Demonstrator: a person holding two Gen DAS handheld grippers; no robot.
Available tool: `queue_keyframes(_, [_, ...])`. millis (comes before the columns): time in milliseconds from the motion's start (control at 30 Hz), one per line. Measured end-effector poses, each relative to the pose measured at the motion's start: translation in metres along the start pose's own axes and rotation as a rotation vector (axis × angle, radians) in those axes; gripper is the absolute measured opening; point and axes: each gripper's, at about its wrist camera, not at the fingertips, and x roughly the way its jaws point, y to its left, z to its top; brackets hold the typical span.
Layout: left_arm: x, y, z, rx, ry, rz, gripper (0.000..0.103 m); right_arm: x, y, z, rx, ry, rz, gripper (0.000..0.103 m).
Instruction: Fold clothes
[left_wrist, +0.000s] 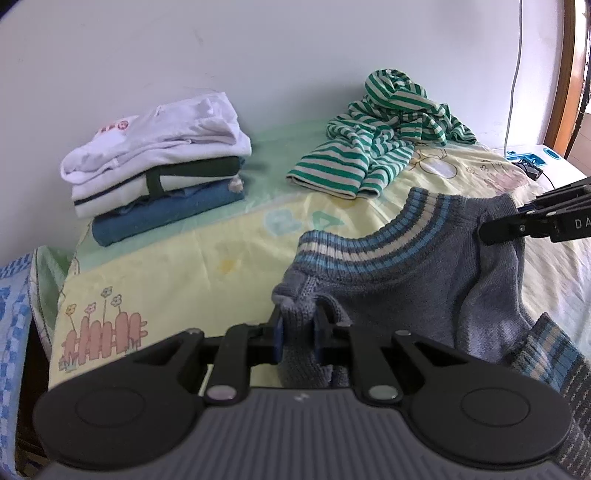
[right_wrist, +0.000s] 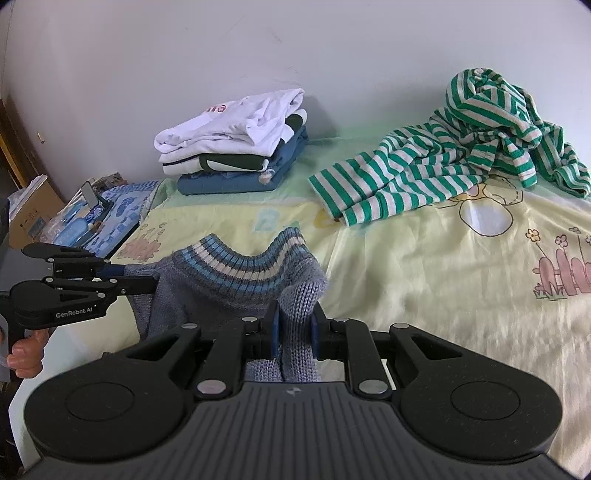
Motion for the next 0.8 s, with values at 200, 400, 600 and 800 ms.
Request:
queue_keyframes(200, [-0.006, -0.002, -0.001, 0.003, 0.002, 0.009, 0.011, -0.008, 0.006, -0.003, -0.006, -0.01, 0.008, 0.017])
queue_keyframes(400, [-0.014, -0.004, -0.002, 0.011, 0.0, 0.013, 0.011, -0.015, 0.009, -0.006, -0.005, -0.017, 0.01, 0.017])
queue_keyframes(600, [-0.024, -0.006, -0.009, 0.022, -0.009, 0.015, 0.011, -0.025, 0.015, -0.009, -0.02, -0.02, 0.016, 0.017])
queue_keyframes(800, [-0.033, -0.005, -0.016, 0.016, -0.017, 0.014, 0.011, -0.032, 0.019, -0.011, -0.026, -0.023, 0.013, 0.017])
